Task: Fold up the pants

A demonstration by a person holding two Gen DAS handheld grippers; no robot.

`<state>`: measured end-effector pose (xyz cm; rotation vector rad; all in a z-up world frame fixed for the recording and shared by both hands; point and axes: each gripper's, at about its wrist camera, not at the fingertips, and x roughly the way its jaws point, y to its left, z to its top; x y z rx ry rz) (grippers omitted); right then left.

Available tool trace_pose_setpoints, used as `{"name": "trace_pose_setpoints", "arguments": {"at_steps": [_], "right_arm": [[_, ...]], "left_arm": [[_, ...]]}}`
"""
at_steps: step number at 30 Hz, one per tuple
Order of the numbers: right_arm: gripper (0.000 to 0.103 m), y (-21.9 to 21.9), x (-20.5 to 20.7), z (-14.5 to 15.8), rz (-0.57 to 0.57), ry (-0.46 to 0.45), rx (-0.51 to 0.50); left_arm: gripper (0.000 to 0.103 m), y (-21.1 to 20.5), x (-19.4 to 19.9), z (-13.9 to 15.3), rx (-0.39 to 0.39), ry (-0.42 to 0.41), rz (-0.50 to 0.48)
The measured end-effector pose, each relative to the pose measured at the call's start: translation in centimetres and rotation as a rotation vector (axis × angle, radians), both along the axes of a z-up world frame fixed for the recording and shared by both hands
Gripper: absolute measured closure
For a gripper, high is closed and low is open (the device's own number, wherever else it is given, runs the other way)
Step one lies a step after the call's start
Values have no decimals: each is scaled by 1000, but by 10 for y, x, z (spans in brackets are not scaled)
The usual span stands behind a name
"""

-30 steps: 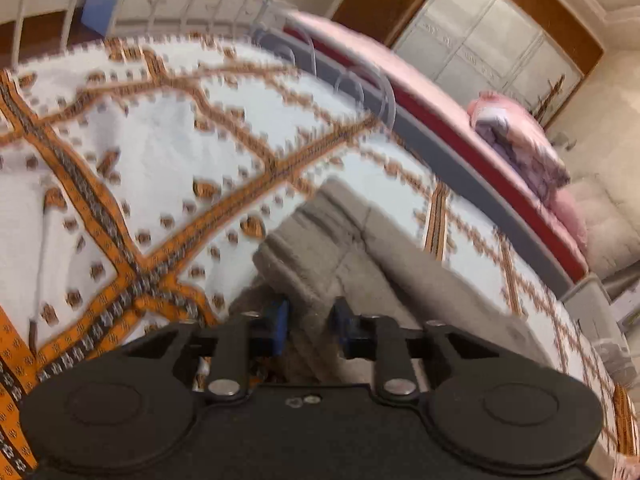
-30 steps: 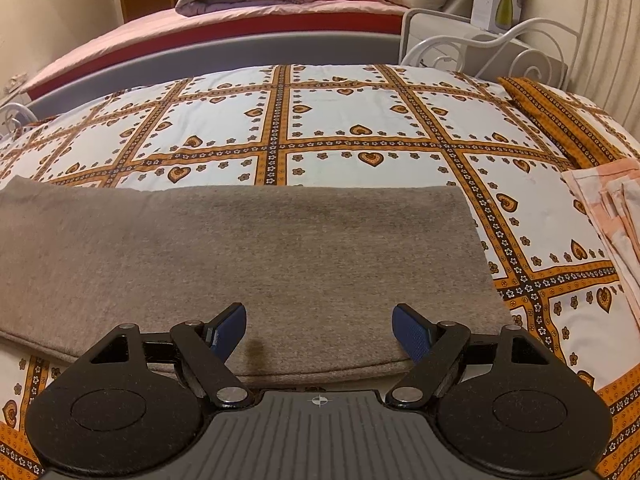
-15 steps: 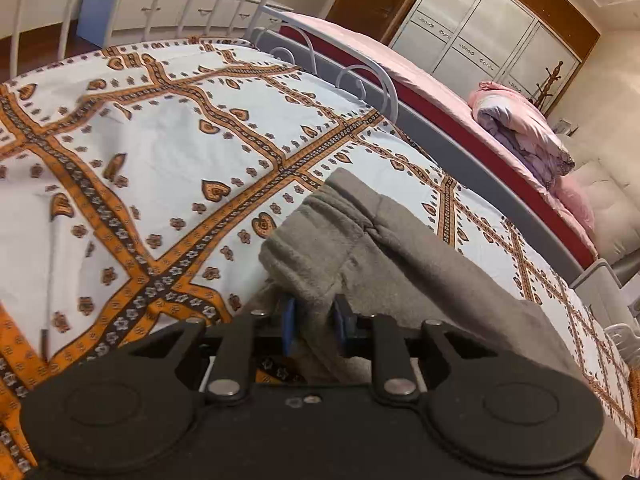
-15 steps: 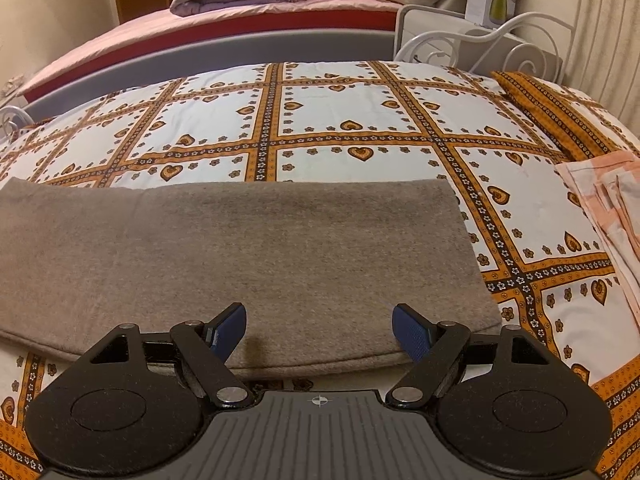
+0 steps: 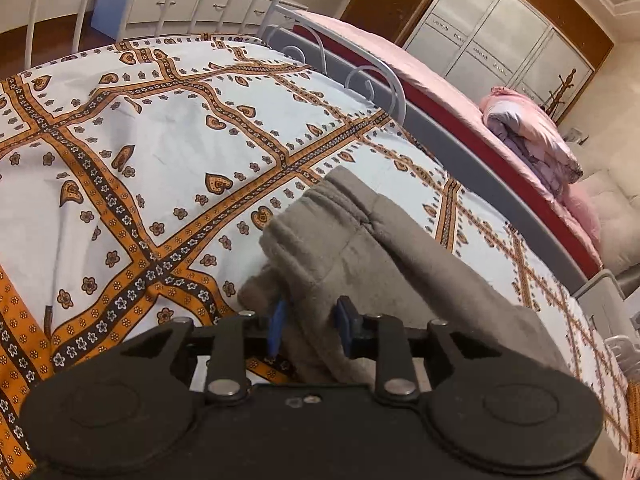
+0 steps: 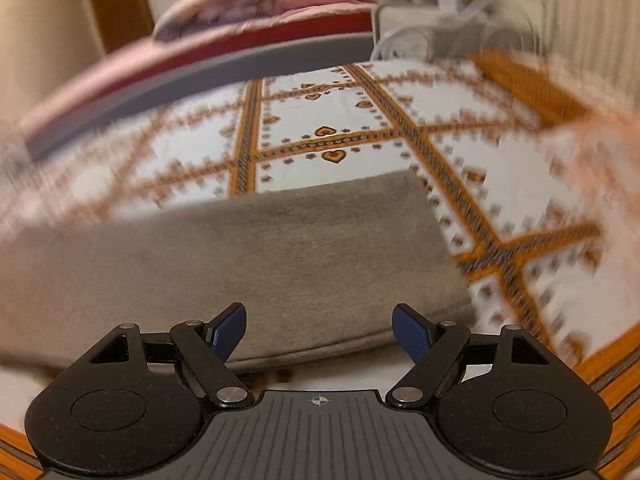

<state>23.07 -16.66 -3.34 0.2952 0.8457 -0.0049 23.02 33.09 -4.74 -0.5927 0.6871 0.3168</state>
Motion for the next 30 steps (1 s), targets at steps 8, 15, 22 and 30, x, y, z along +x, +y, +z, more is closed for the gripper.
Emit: {"name": "trace_pose_setpoints", "arguments": {"at_steps": [8,15,22,30], "right_arm": [[28,-74,-20,0,-268,-16,284],[59,-98,-11,-9,-341,11,411],[85,-101,-6,-19,-379,43,425],[96,-96,-13,0,-361,-46,331]], "left_arm": [[67,7,-8,-4,-22,3,34],[64,6,-10,-4,-14,6,31],[59,8,-11,-5,-15,13,26],[58,7,-9,-7,-20,22,16]]}}
